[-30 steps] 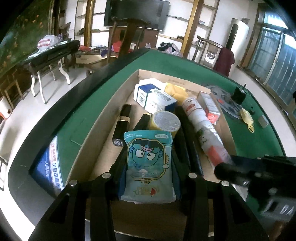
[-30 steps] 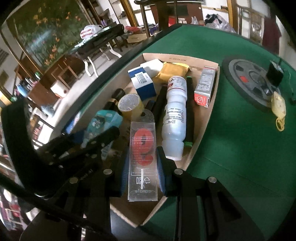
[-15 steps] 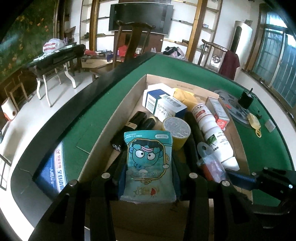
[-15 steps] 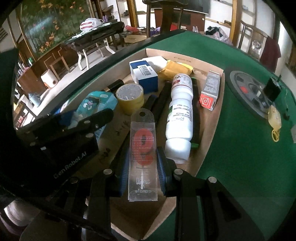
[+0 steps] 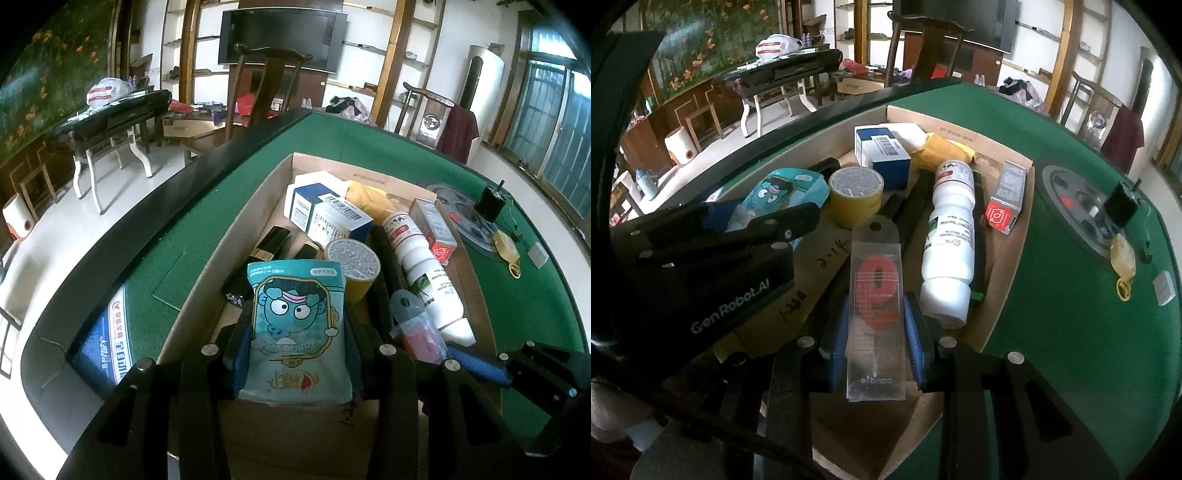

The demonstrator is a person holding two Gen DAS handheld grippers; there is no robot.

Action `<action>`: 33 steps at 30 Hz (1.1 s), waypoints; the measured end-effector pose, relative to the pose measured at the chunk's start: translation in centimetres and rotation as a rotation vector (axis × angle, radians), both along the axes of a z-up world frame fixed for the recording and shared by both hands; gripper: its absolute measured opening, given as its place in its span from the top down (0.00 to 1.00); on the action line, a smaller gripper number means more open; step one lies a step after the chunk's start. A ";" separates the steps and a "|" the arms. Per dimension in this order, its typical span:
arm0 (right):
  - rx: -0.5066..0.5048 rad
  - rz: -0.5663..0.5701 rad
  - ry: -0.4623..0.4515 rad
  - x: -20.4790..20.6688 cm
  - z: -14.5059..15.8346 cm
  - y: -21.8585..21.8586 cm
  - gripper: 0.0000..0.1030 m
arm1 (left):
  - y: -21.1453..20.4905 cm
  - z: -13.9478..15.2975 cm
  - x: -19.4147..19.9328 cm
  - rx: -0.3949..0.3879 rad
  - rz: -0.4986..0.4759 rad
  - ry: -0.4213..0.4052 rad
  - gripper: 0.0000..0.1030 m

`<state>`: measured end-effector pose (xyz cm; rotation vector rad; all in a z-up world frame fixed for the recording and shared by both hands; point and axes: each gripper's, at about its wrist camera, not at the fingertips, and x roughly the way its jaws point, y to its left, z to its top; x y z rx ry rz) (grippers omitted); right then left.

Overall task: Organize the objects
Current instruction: 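Carry the blue package and blister pack into the cardboard box and open both grippers, then move both open grippers back over the remaining items on the table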

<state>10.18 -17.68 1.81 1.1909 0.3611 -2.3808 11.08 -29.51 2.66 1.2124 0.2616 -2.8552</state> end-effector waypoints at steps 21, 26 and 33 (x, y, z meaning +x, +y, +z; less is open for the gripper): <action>-0.041 -0.004 -0.037 0.3 0.6 0.5 0.74 | 1.0 0.8 0.2 -0.030 0.028 -0.004 0.49; -0.065 -0.004 -0.033 0.4 1.2 1.0 0.74 | 1.5 1.6 0.6 -0.053 0.037 0.010 0.43; -0.109 -0.004 -0.018 0.9 2.2 2.0 0.73 | 2.8 2.8 1.1 -0.090 0.036 0.028 0.42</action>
